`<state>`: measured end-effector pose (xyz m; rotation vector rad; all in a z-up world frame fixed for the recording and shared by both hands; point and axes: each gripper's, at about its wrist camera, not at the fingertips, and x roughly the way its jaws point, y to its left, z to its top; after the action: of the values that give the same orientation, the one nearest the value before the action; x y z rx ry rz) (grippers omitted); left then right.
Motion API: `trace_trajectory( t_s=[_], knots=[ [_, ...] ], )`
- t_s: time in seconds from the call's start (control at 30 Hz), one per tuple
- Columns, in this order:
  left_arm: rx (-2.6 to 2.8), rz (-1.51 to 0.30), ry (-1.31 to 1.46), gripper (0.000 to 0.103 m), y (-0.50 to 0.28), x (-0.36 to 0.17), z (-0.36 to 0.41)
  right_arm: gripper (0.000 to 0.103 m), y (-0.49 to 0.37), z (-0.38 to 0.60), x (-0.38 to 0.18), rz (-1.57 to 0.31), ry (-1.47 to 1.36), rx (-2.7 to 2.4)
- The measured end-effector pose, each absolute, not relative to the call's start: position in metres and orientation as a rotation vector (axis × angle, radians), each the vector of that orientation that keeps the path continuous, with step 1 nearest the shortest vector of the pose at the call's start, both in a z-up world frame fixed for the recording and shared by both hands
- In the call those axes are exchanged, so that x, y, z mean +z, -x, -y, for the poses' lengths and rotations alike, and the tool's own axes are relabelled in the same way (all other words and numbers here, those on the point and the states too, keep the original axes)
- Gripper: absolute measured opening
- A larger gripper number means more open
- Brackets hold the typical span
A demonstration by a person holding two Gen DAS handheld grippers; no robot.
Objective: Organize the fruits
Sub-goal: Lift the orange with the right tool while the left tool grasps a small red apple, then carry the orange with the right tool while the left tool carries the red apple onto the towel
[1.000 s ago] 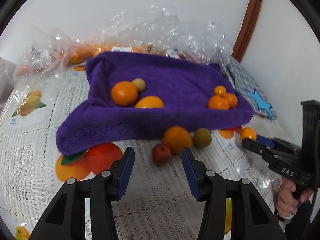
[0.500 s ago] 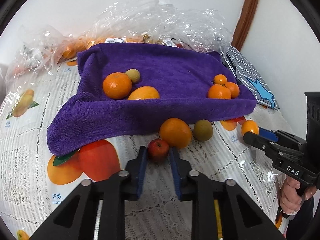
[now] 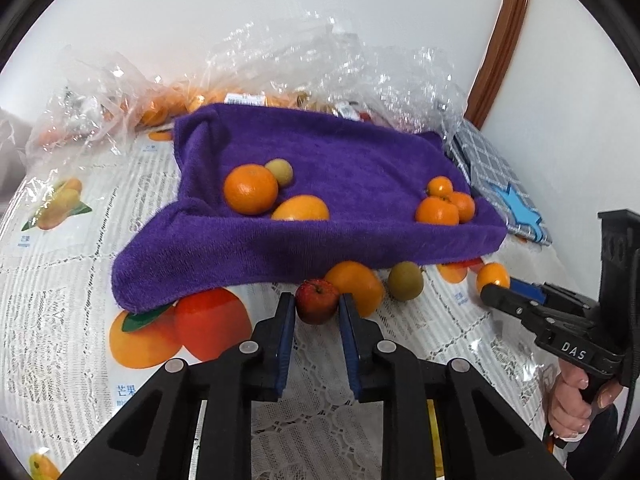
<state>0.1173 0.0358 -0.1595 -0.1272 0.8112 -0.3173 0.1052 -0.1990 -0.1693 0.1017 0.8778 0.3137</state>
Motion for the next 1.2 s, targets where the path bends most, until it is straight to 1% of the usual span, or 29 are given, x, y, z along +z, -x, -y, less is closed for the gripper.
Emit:
trace_trajectory(
  t_s=[0.23,0.6,0.9,1.07,1.2],
  knots=[
    [-0.332,-0.75,0.148,0.022,-0.112,-0.151,-0.039,0.035,-0.104,0.201,-0.169,-0.873,-0.12,0.317],
    [-0.315,-0.715,0.171,0.022,-0.112,-0.144,-0.049,0.035,-0.103,0.214,-0.158,-0.833,-0.187,0.307],
    [-0.277,-0.676,0.158,0.022,-0.141,-0.118,-0.048,0.035,-0.13,0.235,-0.12,-0.74,-0.114,0.244],
    [-0.261,-0.675,0.178,0.022,-0.165,-0.114,-0.042,0.035,-0.154,0.239,-0.117,-0.725,-0.114,0.248],
    [-0.228,-0.682,0.188,0.022,-0.184,-0.12,-0.035,0.035,-0.169,0.237,-0.126,-0.74,-0.142,0.276]
  ],
)
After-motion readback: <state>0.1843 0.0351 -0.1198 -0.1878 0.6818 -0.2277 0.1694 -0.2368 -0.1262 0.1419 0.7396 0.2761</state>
